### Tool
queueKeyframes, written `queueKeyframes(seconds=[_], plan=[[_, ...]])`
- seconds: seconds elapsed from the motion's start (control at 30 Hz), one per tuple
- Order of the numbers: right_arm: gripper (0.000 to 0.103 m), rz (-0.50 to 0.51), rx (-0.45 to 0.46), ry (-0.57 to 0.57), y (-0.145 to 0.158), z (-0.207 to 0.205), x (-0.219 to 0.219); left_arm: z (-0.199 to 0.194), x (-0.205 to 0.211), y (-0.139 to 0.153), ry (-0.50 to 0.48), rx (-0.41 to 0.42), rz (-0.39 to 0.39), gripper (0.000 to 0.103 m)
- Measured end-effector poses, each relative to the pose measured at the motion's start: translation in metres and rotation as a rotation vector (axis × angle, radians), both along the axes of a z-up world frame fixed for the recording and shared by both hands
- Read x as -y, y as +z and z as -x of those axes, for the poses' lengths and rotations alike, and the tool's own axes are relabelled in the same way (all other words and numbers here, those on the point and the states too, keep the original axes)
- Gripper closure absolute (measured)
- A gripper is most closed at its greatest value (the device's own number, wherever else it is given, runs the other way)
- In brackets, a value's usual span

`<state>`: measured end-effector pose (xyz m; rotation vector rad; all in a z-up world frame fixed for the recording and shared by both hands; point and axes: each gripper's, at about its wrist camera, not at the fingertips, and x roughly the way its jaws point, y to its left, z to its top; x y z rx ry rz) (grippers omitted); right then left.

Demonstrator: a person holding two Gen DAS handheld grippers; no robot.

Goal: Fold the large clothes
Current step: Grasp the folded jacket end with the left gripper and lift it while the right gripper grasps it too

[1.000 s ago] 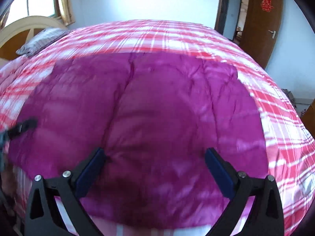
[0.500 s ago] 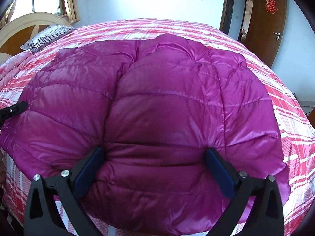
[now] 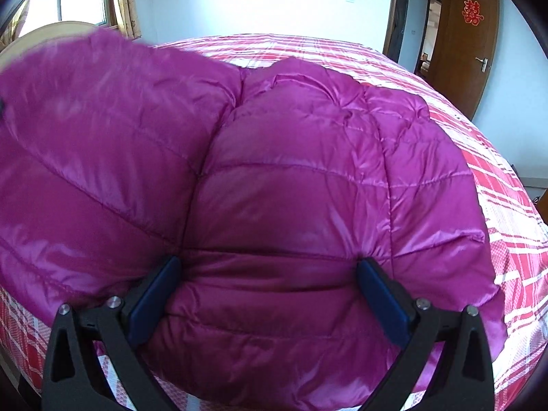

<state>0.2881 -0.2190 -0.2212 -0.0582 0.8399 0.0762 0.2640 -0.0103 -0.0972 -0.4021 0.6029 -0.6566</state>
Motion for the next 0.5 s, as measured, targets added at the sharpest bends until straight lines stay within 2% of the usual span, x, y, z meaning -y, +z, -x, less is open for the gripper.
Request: queueKeyframes(seconds=[0.1, 0.2, 0.3, 0.4, 0.5], plan=[[0.000, -0.018, 0.002, 0.024, 0.003, -0.001, 0.005, -0.001, 0.028, 0.017, -0.035, 0.043, -0.040, 0.086], [0.000, -0.086, 0.002, 0.041, 0.014, 0.010, 0.023, -0.008, 0.056, 0.027, -0.075, 0.058, -0.060, 0.086], [0.000, -0.141, 0.049, 0.037, 0.029, 0.028, 0.045, -0.013, 0.087, 0.030, -0.107, 0.076, -0.099, 0.086], [0.000, -0.170, 0.117, -0.025, 0.043, 0.044, 0.080, -0.008, 0.122, 0.029, -0.142, 0.101, -0.151, 0.086], [0.000, -0.245, 0.168, -0.136, 0.051, 0.052, 0.121, -0.005, 0.160, 0.022, -0.169, 0.139, -0.226, 0.086]])
